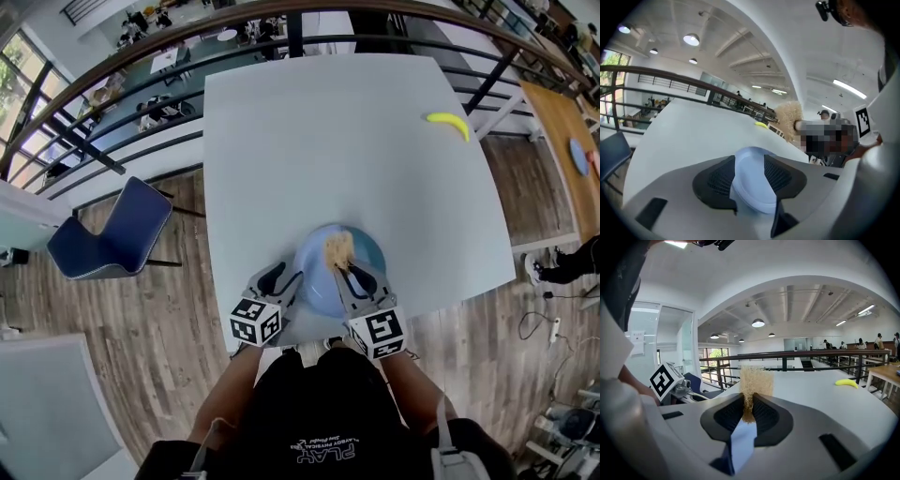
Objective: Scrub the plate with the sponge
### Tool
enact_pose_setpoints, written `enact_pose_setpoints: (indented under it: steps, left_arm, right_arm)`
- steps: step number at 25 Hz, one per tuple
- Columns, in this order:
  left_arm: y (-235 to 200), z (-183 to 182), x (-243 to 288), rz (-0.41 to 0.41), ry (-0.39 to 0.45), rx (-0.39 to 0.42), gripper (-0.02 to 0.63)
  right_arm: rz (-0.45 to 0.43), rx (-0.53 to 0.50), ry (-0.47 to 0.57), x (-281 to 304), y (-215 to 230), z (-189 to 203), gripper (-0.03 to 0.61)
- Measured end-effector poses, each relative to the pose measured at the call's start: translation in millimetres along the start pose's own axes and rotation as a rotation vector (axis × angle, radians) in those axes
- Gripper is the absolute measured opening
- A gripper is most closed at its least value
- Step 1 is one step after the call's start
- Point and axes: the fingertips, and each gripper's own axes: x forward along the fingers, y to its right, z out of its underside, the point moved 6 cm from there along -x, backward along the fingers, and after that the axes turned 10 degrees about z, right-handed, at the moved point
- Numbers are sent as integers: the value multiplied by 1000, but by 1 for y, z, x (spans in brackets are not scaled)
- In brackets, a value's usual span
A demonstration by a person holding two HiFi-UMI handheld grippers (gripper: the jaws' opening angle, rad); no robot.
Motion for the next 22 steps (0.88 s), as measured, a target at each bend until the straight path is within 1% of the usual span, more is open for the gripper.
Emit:
enact_pose_setpoints:
  steps: [4, 8, 10, 13, 18, 22]
  left_arm:
    - [-12, 26, 7, -46, -64, -203, 192]
    - [-23, 50, 15, -28, -96, -378, 192]
    - [-29, 60, 19, -22, -109, -441, 190]
    - [-31, 73, 22, -17, -117, -508, 190]
    - [-26, 85, 32, 11, -127, -597, 189]
    - [-26, 86, 35, -12, -137, -611, 182]
  right_arm:
    - [-8, 17, -23, 2, 5, 13, 63]
    - [-5, 36, -16, 10, 13, 13, 63]
    - [-7, 41, -13, 14, 16, 12, 63]
    - [-7, 48, -15, 11, 21, 15, 63]
    - [-10, 58, -28, 6, 26, 23, 63]
    - [-20, 52, -38, 4, 27, 26, 63]
